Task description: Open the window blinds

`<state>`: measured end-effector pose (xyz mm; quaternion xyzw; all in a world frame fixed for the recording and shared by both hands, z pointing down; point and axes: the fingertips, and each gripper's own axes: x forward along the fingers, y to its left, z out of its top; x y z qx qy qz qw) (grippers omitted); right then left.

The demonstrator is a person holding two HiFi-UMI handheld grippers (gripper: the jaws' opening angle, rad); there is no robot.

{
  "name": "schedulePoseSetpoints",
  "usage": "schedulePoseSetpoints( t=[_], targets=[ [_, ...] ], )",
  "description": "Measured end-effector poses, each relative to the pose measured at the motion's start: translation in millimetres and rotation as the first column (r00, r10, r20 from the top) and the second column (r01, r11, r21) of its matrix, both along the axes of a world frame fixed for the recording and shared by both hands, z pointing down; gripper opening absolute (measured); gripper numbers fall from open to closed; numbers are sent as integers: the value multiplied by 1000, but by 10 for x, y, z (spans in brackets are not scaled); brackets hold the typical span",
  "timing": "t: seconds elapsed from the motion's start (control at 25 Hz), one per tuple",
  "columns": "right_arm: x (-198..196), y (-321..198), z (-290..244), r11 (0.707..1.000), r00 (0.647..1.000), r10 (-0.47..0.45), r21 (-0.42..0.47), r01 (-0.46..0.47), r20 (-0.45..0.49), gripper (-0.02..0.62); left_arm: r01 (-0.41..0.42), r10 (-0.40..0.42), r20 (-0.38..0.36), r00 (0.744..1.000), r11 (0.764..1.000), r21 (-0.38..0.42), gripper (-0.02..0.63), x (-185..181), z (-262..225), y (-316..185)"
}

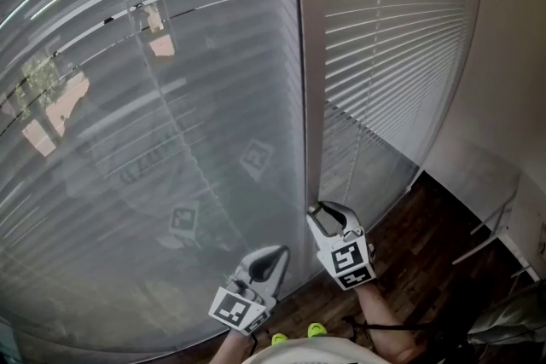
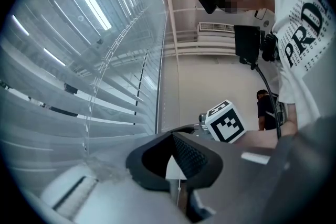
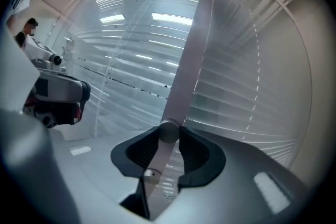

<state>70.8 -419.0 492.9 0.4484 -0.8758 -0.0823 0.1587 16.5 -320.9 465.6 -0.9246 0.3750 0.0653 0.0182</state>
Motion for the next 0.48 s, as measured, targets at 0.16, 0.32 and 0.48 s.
schedulePoseSetpoints(
  t=[0.16,0.32,0.48],
  targets=[
    [7,-4,-3,999,998,8,-38,-5,65,127,1,-1,3,1000,1000,-2,-9,-6,-5,9],
    [17,-9,-5,998,994,10,-55,-4,110,127,-3,3,27,1000,1000,4,-9,-19,45,24],
    [20,-9,-3,997,990,9,-72,1,139,128,-9,9,26,1000,1000,-1,-9,-2,31,37]
  ],
)
